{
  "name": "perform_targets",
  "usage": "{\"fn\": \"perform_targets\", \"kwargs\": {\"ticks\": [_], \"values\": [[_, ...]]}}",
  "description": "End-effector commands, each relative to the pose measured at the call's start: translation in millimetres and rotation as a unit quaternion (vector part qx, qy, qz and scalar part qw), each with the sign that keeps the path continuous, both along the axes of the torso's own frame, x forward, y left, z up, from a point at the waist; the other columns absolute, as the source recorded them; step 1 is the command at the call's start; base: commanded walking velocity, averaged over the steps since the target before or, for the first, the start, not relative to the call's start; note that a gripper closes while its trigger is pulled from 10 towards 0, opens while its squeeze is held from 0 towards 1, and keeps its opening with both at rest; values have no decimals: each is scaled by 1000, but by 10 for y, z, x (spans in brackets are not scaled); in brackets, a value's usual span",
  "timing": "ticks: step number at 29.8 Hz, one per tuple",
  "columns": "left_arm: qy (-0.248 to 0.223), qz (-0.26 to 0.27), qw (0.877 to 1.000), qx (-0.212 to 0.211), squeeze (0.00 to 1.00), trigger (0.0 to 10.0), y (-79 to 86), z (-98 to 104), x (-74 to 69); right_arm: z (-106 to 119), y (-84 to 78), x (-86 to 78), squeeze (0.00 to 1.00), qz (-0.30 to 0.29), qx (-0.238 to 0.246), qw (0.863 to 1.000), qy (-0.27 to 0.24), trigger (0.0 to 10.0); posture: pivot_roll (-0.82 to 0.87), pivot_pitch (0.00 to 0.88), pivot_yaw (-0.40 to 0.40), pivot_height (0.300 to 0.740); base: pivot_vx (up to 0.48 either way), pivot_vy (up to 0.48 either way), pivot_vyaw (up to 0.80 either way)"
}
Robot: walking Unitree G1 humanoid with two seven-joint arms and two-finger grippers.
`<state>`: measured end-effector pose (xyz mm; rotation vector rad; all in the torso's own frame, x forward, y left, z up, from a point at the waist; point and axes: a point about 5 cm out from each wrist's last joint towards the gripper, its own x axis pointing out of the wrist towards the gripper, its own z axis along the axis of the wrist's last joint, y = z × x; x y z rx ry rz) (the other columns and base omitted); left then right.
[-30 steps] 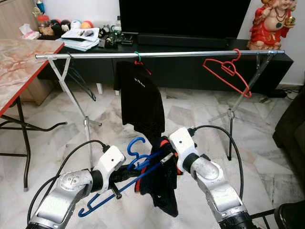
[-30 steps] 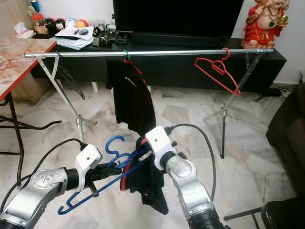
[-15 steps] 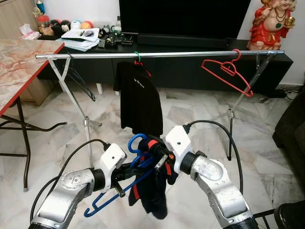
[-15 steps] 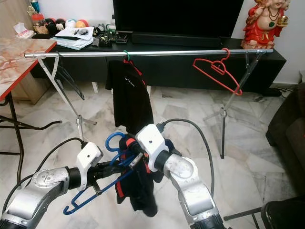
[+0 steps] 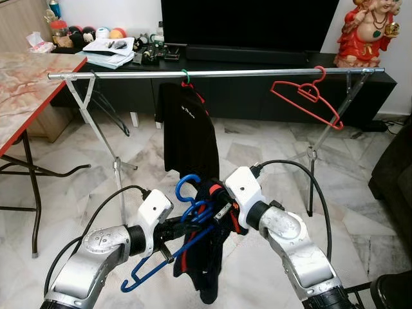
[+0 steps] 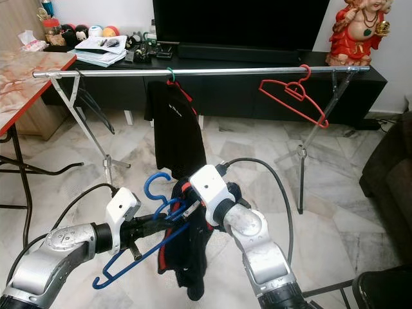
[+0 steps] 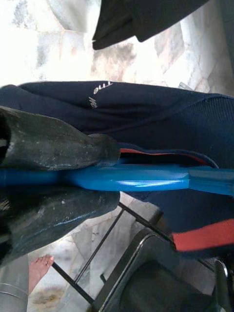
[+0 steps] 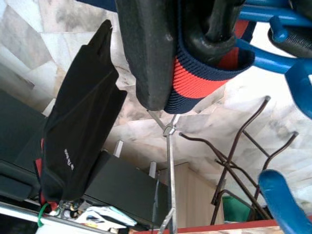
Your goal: Hang hanger
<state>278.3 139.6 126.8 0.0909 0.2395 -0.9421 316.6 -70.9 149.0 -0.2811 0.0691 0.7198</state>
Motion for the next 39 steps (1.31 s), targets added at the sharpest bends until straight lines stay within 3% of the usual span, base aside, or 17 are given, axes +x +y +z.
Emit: {"fn": "perform_targets", "kwargs": {"ticks": [1,5,15,19,21,27,28,29,30,39], "values": [[-13,-5,1000,-9,0,10000,-12,78,-8,73,48,20,0,4,18,1000,2,10000,16,97,-31,740,0,0,0],[-17,9,1000,-9,0,10000,12,79,17,97,109,-25,0,30,35,999,12,10000,17,100,-34,740,0,0,0],[-19,28,999,-8,0,10000,1,40,38,130,134,-104,0,79,2,997,14,10000,10,102,-43,740,0,0,0],[-26,42,999,-7,0,10000,22,39,66,115,136,-109,16,80,-3,997,20,10000,10,101,-44,740,0,0,0],[-34,58,998,-6,0,10000,47,40,94,112,130,-111,90,79,-6,997,22,10000,10,101,-43,740,0,0,0],[-41,79,996,-24,0,10000,49,63,140,102,89,-103,90,71,-14,997,26,10000,4,102,-44,740,0,0,0],[-40,76,996,-25,0,10000,37,63,137,100,84,-103,302,71,-14,997,27,10000,5,103,-44,740,0,0,0],[-39,74,996,-25,0,10000,29,63,134,99,81,-104,302,70,-14,997,27,10000,5,103,-44,740,0,0,0],[-38,71,996,-25,0,10000,22,60,129,98,80,-104,961,70,-14,997,28,10000,4,102,-44,740,0,0,0],[-42,77,996,-28,0,10000,20,49,143,101,88,-107,957,71,-15,997,28,10000,5,103,-44,740,0,0,0]]}}
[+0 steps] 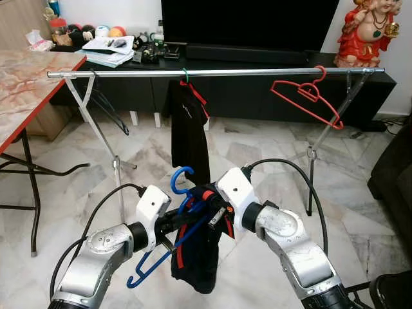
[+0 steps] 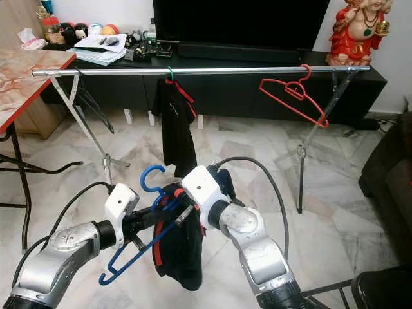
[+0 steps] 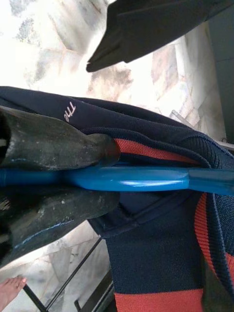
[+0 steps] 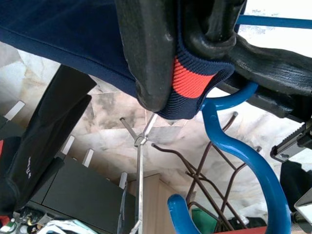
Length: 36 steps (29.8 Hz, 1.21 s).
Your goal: Hang hanger
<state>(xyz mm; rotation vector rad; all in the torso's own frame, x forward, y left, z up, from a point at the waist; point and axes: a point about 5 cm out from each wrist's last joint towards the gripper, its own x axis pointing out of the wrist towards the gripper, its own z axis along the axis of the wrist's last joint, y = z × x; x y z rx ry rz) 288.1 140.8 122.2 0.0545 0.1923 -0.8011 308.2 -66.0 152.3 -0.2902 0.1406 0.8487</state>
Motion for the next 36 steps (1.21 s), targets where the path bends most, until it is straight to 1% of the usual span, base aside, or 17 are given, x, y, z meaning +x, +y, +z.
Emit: {"fn": "perform_targets", "kwargs": {"ticks": [1,7,9,15,21,24,28,36], "values": [[-25,6,1000,-8,0,10000,7,96,50,67,39,-24,957,12,2,1000,-12,10000,5,103,-44,740,0,0,0],[-27,10,1000,-10,0,10000,0,97,59,47,28,-33,965,13,-7,1000,-11,10000,3,104,-45,740,0,0,0],[-27,12,1000,-10,0,10000,4,97,61,38,26,-39,1000,14,-10,1000,-9,10000,3,104,-45,740,0,0,0],[-33,26,999,-15,0,10000,28,104,87,-9,18,-54,1000,19,-28,999,-5,10000,3,103,-45,740,0,0,0],[-37,39,999,-9,0,10000,43,100,115,-109,-74,-65,1000,21,-81,997,-1,10000,0,102,-44,740,0,0,0],[-38,41,998,-10,0,10000,45,97,116,-128,-107,-64,1000,18,-86,996,3,10000,0,100,-44,740,0,0,0],[-41,49,998,-10,0,10000,58,99,134,-162,-154,-73,1000,22,-115,993,2,10000,-2,99,-45,740,0,0,0],[-47,58,997,-14,0,10000,69,113,159,-191,-152,-132,1000,45,-122,992,7,10000,-3,97,-45,740,0,0,0]]}}
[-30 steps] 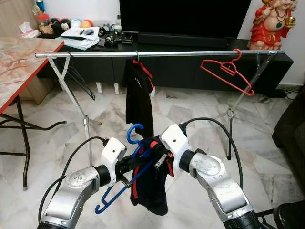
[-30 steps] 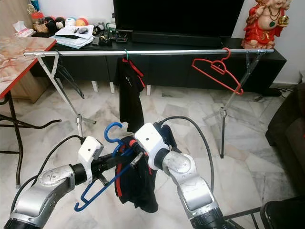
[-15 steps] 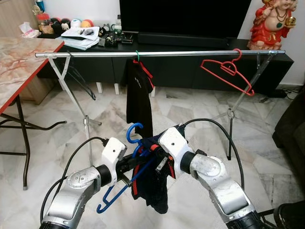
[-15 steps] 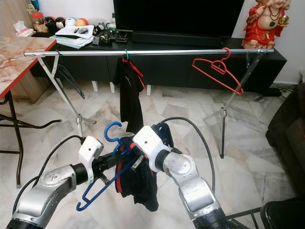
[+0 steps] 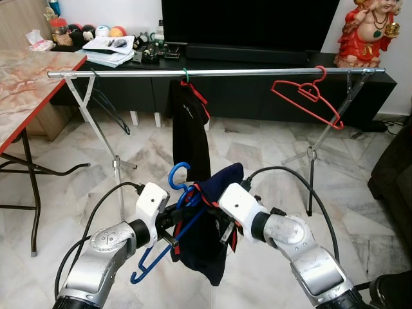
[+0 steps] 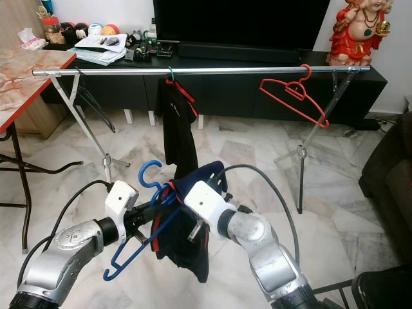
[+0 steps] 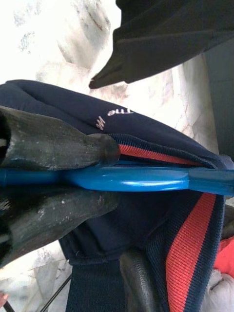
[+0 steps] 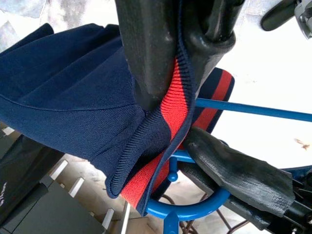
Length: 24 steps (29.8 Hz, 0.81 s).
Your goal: Hang hanger
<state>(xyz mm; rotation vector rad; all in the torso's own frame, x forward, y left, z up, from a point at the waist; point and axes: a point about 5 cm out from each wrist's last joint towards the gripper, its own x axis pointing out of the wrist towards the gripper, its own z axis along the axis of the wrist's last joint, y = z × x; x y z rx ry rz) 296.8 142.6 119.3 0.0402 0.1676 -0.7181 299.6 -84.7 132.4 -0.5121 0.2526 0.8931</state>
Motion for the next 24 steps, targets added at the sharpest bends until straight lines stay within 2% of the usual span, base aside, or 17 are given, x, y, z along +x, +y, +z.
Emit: {"fn": "perform_targets", "kwargs": {"ticks": [1,8,13,14,15,16,17,24], "values": [[-39,17,999,-7,0,10000,48,147,75,7,42,-55,1000,20,0,1000,1,10000,-3,96,-45,740,0,0,0],[-43,28,998,-20,0,10000,43,165,97,-10,80,-133,1000,51,0,999,11,10000,-5,99,-46,740,0,0,0],[-44,30,998,-26,0,10000,50,174,98,-91,8,-96,1000,37,-57,998,-4,10000,-5,100,-47,740,0,0,0],[-44,29,998,-28,0,10000,50,173,98,-89,-20,-43,859,14,-63,998,-16,10000,-6,101,-47,740,0,0,0],[-43,29,998,-28,0,10000,49,173,97,-85,-39,-6,859,-2,-66,998,-24,10000,-5,101,-47,740,0,0,0],[-43,29,998,-29,0,10000,48,172,97,-77,-58,29,514,-18,-68,997,-31,10000,-5,102,-47,740,0,0,0],[-43,29,998,-30,0,10000,45,171,97,-57,-81,75,0,-39,-67,996,-39,10000,-5,102,-47,740,0,0,0],[-41,29,998,-36,0,10000,37,169,95,5,-88,119,0,-59,-51,996,-51,10000,-4,104,-48,740,0,0,0]]}}
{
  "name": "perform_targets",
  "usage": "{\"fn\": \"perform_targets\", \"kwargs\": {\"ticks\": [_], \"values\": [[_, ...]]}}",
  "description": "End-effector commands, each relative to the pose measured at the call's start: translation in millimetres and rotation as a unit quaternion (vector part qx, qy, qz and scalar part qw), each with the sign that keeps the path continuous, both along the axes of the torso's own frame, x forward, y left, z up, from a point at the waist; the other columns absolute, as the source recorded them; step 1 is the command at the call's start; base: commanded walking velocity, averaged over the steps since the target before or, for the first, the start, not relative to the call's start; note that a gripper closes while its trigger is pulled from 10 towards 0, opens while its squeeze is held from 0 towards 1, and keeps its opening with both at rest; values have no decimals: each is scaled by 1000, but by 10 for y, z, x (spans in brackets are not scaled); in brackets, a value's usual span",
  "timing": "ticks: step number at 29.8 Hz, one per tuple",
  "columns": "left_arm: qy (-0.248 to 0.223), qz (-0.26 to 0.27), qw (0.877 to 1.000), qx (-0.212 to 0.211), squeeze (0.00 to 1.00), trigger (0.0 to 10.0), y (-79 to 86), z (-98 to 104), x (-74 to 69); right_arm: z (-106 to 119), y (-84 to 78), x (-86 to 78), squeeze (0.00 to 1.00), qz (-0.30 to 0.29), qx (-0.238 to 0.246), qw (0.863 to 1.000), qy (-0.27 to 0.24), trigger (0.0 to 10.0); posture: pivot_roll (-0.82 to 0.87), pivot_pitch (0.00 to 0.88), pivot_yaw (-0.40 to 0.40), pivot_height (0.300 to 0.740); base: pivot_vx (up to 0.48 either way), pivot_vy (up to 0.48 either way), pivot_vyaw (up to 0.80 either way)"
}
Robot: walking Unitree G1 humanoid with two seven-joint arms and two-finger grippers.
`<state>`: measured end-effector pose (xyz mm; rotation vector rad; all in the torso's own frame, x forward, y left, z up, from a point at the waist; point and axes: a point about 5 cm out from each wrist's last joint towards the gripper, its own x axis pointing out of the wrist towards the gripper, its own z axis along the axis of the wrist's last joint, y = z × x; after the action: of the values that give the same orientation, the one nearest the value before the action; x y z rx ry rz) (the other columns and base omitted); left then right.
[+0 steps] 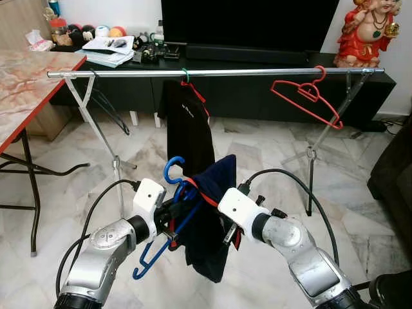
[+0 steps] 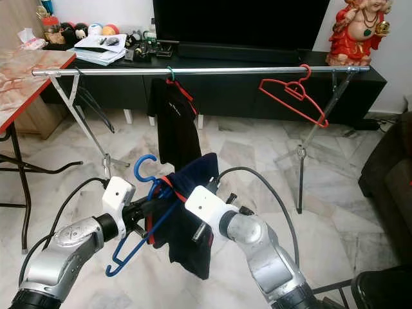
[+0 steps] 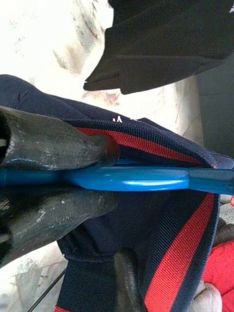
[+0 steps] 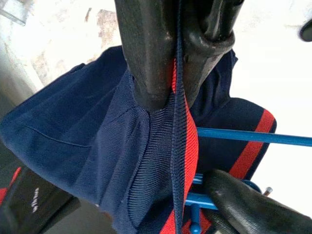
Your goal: Hang hanger
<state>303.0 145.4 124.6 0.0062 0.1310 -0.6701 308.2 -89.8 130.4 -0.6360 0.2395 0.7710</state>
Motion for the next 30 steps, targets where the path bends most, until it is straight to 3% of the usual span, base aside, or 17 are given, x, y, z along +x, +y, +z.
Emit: {"fn": "perform_targets", "kwargs": {"ticks": [1,2,3,4,5,13,19,25,30], "values": [[-29,4,999,-15,0,10000,7,116,32,23,-38,39,0,-18,6,1000,-8,10000,-4,104,-48,740,0,0,0],[-27,1,1000,-15,0,10000,4,112,28,47,-30,52,592,-24,20,999,-11,10000,-4,104,-47,740,0,0,0],[-27,1,1000,-15,0,10000,4,112,28,47,-30,52,592,-24,20,999,-11,10000,-4,104,-47,740,0,0,0],[-24,-3,1000,-14,0,10000,0,106,22,90,-20,64,949,-29,38,999,-17,10000,-4,105,-47,740,0,0,0],[-19,-12,1000,-10,0,10000,-5,92,9,181,13,81,1000,-29,68,997,-30,10000,-6,105,-47,740,0,0,0],[-7,-36,999,-13,0,10000,-42,67,-32,386,167,33,1000,28,128,991,-34,10000,-5,106,-47,740,0,0,0],[3,-63,998,-18,0,10000,-81,58,-80,361,190,-55,1000,114,73,991,-18,10000,-11,108,-46,740,0,0,0],[6,-70,997,-24,0,10000,-85,61,-92,440,121,-129,1000,187,42,981,-17,10000,-16,109,-47,740,0,0,0],[9,-71,997,-25,0,10000,-85,54,-101,580,38,-100,1000,191,52,980,-23,10000,-23,108,-43,740,0,0,0]]}}
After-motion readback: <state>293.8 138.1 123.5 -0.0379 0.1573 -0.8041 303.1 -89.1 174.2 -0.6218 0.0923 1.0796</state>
